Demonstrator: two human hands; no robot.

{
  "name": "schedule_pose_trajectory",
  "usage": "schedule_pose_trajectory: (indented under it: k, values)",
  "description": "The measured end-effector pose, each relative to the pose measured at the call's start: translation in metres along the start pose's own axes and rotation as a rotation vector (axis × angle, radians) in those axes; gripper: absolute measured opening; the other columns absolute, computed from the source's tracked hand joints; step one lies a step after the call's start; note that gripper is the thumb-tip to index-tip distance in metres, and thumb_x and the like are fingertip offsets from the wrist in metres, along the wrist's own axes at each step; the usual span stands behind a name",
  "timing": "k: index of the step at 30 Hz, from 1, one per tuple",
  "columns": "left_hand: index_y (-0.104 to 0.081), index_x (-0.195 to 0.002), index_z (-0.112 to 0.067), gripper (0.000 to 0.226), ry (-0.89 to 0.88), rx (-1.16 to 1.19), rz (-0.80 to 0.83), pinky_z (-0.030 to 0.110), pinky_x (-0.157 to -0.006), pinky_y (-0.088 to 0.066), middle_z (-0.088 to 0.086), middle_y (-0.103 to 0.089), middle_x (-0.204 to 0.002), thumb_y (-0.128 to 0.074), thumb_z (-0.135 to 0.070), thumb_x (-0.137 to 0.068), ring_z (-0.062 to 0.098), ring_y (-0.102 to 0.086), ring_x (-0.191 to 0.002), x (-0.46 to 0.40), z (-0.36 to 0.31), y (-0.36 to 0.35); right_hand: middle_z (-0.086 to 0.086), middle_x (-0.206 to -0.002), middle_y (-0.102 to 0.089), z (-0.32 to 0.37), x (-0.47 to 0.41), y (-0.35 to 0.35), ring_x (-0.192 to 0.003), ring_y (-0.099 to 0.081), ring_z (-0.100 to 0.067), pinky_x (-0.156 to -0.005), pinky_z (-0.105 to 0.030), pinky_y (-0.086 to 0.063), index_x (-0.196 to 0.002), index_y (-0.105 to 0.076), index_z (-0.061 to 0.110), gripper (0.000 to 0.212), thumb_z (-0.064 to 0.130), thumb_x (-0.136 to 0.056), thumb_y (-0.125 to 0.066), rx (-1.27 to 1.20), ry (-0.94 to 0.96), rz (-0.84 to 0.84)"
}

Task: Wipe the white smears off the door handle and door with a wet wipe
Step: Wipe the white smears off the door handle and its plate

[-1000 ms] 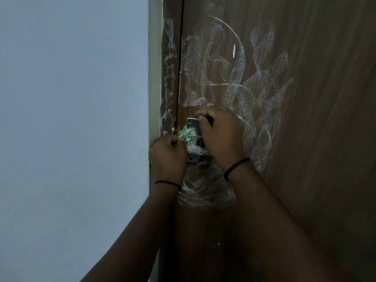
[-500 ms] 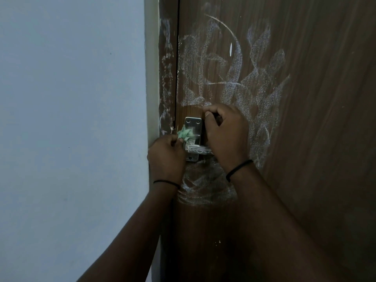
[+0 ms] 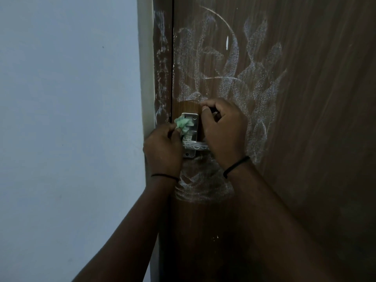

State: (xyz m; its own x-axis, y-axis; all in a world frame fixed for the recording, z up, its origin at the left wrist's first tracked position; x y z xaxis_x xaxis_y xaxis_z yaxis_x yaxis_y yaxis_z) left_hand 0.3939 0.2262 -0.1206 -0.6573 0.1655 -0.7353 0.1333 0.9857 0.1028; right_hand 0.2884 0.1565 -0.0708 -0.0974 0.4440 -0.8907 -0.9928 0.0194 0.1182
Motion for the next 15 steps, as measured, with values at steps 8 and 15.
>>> schedule_pose_trajectory:
  k: [8, 15]
  values:
    - [-0.075, -0.1, -0.01, 0.016, 0.109, -0.021, 0.071, 0.034, -0.08, -0.054, 0.009, -0.074, -0.096, -0.064, -0.019, -0.094, 0.024, -0.068, -0.089, 0.04, 0.024, -0.001, -0.003, -0.097, -0.073, -0.007, 0.011, 0.001, -0.09, -0.067, -0.02, -0.079, -0.044, -0.055, -0.101, -0.074, 0.007, 0.017, 0.01, -0.094, -0.058, -0.064, 0.138, -0.118]
    - [-0.076, -0.101, -0.01, 0.015, 0.2, 0.006, 0.007, 0.02, -0.075, -0.041, 0.009, -0.075, -0.097, -0.066, -0.018, -0.093, 0.021, -0.067, -0.089, 0.048, 0.022, -0.004, 0.012, -0.076, -0.059, -0.014, 0.052, 0.002, -0.053, -0.047, 0.0, -0.049, -0.022, -0.039, -0.107, -0.067, 0.01, 0.016, 0.009, -0.098, -0.055, -0.201, 0.263, -0.224]
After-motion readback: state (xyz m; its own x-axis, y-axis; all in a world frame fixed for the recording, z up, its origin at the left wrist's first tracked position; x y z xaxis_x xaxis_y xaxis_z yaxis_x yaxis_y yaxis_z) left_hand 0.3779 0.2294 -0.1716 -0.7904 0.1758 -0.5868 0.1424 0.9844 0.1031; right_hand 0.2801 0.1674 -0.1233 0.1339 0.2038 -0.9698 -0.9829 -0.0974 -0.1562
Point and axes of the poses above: each hand's wrist, its own x-axis away from the middle knuckle, its own y-axis out of the back of the hand, z = x × y, the point moved 1 cm from there along -x, towards the middle knuckle
